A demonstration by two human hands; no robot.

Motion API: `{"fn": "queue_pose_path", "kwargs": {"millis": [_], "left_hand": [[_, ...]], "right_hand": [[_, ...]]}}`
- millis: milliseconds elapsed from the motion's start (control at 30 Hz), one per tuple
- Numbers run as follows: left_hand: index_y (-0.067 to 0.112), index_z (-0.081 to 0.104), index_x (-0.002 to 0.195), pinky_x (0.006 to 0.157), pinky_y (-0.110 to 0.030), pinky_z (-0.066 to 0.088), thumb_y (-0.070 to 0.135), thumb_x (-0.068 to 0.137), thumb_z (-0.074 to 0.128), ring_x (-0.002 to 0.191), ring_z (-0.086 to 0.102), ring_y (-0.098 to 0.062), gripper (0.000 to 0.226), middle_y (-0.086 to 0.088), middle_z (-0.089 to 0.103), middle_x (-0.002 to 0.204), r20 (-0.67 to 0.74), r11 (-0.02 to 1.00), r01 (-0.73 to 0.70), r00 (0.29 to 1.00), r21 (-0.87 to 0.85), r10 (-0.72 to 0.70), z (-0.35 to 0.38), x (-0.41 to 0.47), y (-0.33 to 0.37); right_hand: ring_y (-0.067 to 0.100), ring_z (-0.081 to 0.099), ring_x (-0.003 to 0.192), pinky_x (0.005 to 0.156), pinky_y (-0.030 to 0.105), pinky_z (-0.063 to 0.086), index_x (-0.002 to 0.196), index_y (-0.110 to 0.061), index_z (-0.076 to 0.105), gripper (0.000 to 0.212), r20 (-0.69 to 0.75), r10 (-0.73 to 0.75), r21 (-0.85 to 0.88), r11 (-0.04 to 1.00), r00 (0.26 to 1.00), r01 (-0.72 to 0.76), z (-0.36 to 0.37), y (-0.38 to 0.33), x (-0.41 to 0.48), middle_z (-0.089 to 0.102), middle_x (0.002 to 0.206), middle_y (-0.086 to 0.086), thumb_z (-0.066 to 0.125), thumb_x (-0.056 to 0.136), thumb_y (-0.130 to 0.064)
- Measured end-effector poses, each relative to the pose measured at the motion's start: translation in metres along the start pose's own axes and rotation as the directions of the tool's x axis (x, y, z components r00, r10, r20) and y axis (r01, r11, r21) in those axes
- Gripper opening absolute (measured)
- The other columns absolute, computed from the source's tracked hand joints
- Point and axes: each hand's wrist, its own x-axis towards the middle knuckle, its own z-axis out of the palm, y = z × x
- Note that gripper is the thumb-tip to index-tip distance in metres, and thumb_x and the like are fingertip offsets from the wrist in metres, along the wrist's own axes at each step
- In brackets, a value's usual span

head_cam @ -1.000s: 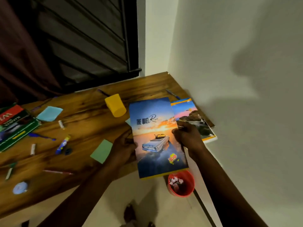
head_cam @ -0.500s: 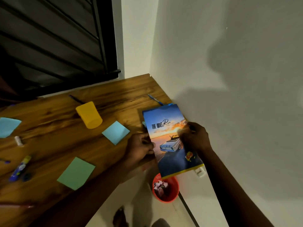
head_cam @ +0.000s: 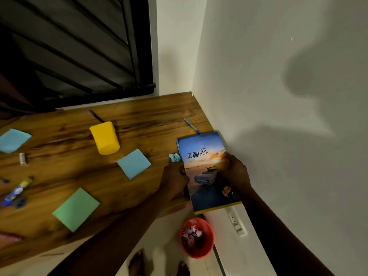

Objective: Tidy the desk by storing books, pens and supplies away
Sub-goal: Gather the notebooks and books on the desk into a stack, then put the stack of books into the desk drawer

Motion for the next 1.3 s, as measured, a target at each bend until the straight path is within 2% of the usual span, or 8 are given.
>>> {"fn": "queue_pose_path", "kwargs": {"millis": [300, 433, 533, 667, 900, 1000, 1200, 1300], "left_hand": [[0.001, 0.071, 0.102, 0.081, -0.017, 0.042, -0.006, 0.076, 0.068, 0.104, 0.066, -0.032, 0.027, -0.016, 0.073, 0.109, -0.002, 0.998, 0.047, 0.999, 0.028, -0.047, 0.016, 0.001, -0.014], [0.005, 0.068, 0.123, 0.087, -0.019, 0.042, 0.000, 0.079, 0.072, 0.114, 0.064, -0.030, 0.045, -0.013, 0.068, 0.123, 0.020, 0.997, 0.049, 0.999, 0.063, -0.050, 0.017, -0.004, -0.016], [0.007, 0.067, 0.126, 0.088, -0.019, 0.045, 0.005, 0.081, 0.072, 0.106, 0.064, -0.020, 0.046, -0.007, 0.067, 0.124, 0.016, 0.997, 0.044, 0.999, 0.067, -0.045, 0.013, -0.010, -0.017], [0.021, 0.069, 0.118, 0.097, -0.046, 0.057, 0.013, 0.081, 0.075, 0.108, 0.068, -0.025, 0.038, -0.003, 0.069, 0.123, -0.032, 0.985, 0.104, 0.993, -0.135, -0.109, 0.000, -0.030, -0.024], [0.009, 0.074, 0.104, 0.084, -0.047, 0.061, 0.015, 0.090, 0.074, 0.096, 0.074, -0.031, 0.014, -0.014, 0.077, 0.098, -0.066, 0.877, 0.160, 0.975, -0.454, -0.212, -0.014, -0.116, -0.058], [-0.005, 0.070, 0.106, 0.080, -0.047, 0.060, -0.002, 0.094, 0.065, 0.089, 0.072, -0.040, 0.014, -0.026, 0.074, 0.098, -0.067, 0.801, 0.241, 0.942, -0.548, -0.330, -0.013, -0.146, -0.087], [-0.002, 0.073, 0.108, 0.089, -0.048, 0.060, -0.002, 0.097, 0.061, 0.090, 0.072, -0.042, 0.017, -0.022, 0.076, 0.092, -0.105, 0.695, 0.401, 0.819, -0.597, -0.564, -0.008, -0.190, -0.175], [-0.004, 0.065, 0.125, 0.098, -0.051, 0.055, 0.011, 0.101, 0.059, 0.100, 0.069, -0.042, 0.029, -0.026, 0.070, 0.114, -0.076, 0.492, 0.367, 0.737, -0.789, -0.671, -0.011, -0.186, -0.210]], "right_hand": [[0.022, 0.072, 0.097, 0.083, 0.036, 0.058, 0.117, -0.025, 0.066, 0.057, 0.045, -0.038, 0.007, 0.999, 0.998, 0.037, 0.031, 0.046, 0.025, 0.074, 0.108, -0.002, 0.044, 0.075, -0.056], [0.018, 0.070, 0.090, 0.068, 0.026, 0.046, 0.105, -0.025, 0.065, 0.026, -0.003, -0.063, 0.009, 0.998, 0.998, 0.063, 0.034, 0.046, 0.020, 0.072, 0.098, -0.005, 0.043, 0.104, -0.039], [0.017, 0.068, 0.103, 0.084, 0.032, 0.055, 0.123, -0.029, 0.063, 0.025, -0.067, -0.212, -0.005, 0.977, 0.975, 0.212, 0.028, 0.044, 0.009, 0.067, 0.123, -0.003, 0.054, 0.100, -0.031], [0.018, 0.056, 0.127, 0.107, 0.035, 0.049, 0.126, -0.023, 0.068, 0.034, -0.138, -0.444, -0.028, 0.895, 0.885, 0.445, 0.025, 0.032, -0.025, 0.059, 0.141, -0.001, 0.061, 0.093, -0.022], [0.010, 0.066, 0.105, 0.089, 0.021, 0.053, 0.111, -0.021, 0.072, 0.017, 0.001, -0.650, 0.206, 0.743, 0.760, 0.636, 0.050, 0.011, -0.113, 0.070, 0.114, -0.004, 0.065, 0.096, -0.021], [0.003, 0.067, 0.092, 0.076, 0.022, 0.056, 0.108, -0.026, 0.072, 0.014, 0.152, -0.615, 0.301, 0.774, 0.773, 0.557, 0.075, 0.011, -0.141, 0.072, 0.107, -0.012, 0.063, 0.097, -0.029], [0.000, 0.069, 0.100, 0.087, 0.021, 0.057, 0.101, -0.031, 0.074, 0.010, 0.405, -0.355, 0.500, 0.857, 0.842, 0.121, 0.136, 0.033, -0.169, 0.075, 0.101, -0.016, 0.069, 0.094, -0.027], [0.029, 0.071, 0.109, 0.085, 0.040, 0.059, 0.108, -0.023, 0.072, 0.012, 0.556, 0.021, 0.686, 0.553, 0.831, -0.472, 0.176, 0.049, -0.161, 0.076, 0.115, 0.006, 0.066, 0.097, -0.023]]}}
